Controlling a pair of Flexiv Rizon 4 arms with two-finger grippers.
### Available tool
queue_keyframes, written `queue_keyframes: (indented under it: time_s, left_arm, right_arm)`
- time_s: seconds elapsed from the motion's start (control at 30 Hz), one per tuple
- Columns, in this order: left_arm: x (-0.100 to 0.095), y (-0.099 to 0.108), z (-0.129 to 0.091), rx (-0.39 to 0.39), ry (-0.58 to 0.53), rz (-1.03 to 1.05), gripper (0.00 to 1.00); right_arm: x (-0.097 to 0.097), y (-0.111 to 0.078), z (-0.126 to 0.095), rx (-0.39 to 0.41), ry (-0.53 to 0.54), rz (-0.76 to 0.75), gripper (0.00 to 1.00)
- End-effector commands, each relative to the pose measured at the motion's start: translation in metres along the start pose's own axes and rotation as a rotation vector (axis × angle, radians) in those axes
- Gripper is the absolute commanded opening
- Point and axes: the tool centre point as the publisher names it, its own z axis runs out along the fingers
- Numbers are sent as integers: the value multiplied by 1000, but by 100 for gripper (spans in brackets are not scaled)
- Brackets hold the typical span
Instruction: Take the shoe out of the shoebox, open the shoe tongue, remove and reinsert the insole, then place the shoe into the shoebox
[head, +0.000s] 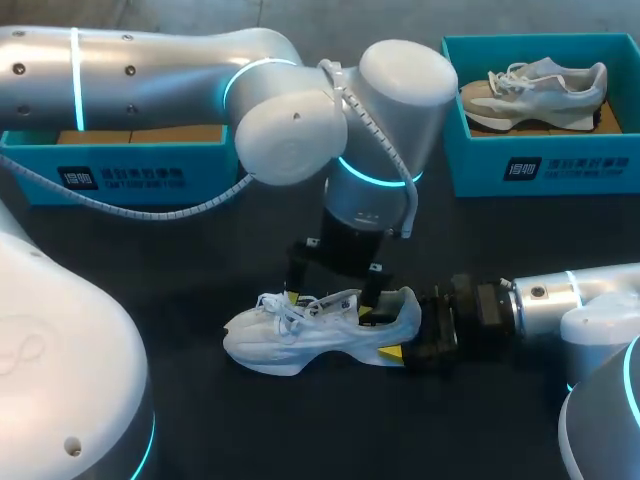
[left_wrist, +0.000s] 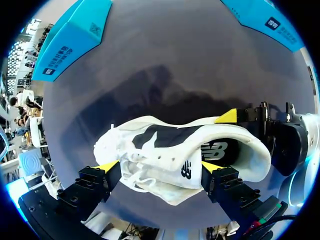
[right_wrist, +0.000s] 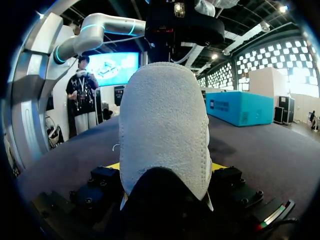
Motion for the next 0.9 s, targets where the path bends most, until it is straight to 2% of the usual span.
queue_keyframes:
  time_s: [0.03, 0.6, 0.7, 0.83, 0.9]
  left_arm:
    - [-10, 5, -1, 14, 4, -5, 100]
    - [-21, 9, -8, 13, 55, -42, 98]
    - [-23, 9, -10, 11, 76, -50, 93]
    - [-25, 10, -12, 8, 95, -54, 75]
    - [-26, 11, -12, 8, 104, -55, 74]
  right_arm:
    - [1, 1, 1, 3, -4, 0, 0]
    - [1, 1, 1, 3, -4, 0, 0]
    - [1, 1, 1, 3, -4, 0, 0]
    - [1, 1, 1, 3, -4, 0, 0]
    - [1, 1, 1, 3, -4, 0, 0]
